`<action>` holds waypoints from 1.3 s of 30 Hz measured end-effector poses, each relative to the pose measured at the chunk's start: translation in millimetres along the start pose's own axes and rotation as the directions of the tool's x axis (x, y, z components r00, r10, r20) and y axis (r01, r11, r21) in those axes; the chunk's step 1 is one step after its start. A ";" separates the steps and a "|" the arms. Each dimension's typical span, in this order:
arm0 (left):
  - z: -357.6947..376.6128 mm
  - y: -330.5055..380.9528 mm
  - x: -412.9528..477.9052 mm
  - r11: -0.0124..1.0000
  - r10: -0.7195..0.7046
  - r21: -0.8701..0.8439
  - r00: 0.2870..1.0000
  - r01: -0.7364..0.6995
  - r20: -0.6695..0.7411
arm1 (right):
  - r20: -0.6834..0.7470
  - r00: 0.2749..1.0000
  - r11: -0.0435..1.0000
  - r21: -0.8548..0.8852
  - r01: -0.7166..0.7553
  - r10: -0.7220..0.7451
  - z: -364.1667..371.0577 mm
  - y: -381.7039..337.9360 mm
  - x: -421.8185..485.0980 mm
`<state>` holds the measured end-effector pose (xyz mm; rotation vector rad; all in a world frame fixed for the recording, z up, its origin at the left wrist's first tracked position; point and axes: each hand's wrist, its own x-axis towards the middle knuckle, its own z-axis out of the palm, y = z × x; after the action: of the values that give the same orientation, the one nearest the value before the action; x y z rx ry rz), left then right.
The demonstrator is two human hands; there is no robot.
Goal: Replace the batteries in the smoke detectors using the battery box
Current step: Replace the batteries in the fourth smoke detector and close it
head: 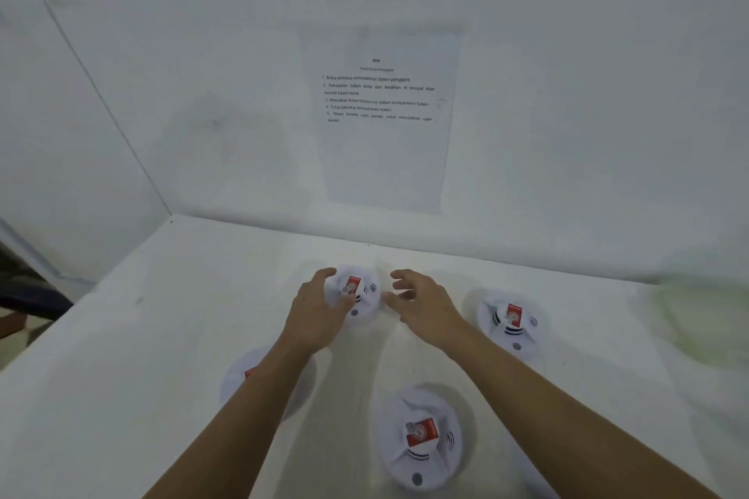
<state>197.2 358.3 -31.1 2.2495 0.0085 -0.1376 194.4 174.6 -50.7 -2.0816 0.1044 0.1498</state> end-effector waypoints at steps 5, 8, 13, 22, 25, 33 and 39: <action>1.3 -11.6 7.9 0.996 -0.070 -0.043 0.996 0.072 0.046 | 0.019 1.000 1.000 -0.026 -0.004 0.005 13.6 5.9 16.2; 7.2 -3.7 8.2 0.997 -0.053 -0.048 0.987 0.061 0.148 | 0.009 1.000 1.000 0.001 0.014 -0.014 18.2 10.0 17.8; 9.9 -4.5 -1.4 0.993 0.022 -0.113 0.998 -0.016 0.055 | -0.084 0.996 0.980 0.190 0.058 -0.043 11.8 10.0 7.2; 5.5 49.2 -29.5 0.930 0.357 -0.122 0.930 -0.346 0.087 | -0.248 0.966 0.858 0.479 0.188 -0.073 -60.5 -28.4 -64.1; 6.0 74.3 -52.4 0.901 0.417 -0.192 0.899 -0.389 0.136 | -0.260 0.958 0.815 0.526 0.244 -0.119 -84.3 -36.6 -95.5; 39.0 128.5 -113.1 0.803 0.430 -0.530 0.880 -0.272 0.201 | -0.159 0.959 0.805 0.522 0.282 -0.234 -132.8 -24.9 -161.5; 74.0 152.6 -150.2 0.801 0.464 -0.531 0.848 -0.277 0.257 | -0.133 0.969 0.827 0.504 0.249 -0.210 -166.7 -1.2 -203.0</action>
<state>49.0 210.9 56.1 1.6546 -0.5611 -0.3130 4.4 32.5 62.2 -1.5392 -0.0613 -0.0962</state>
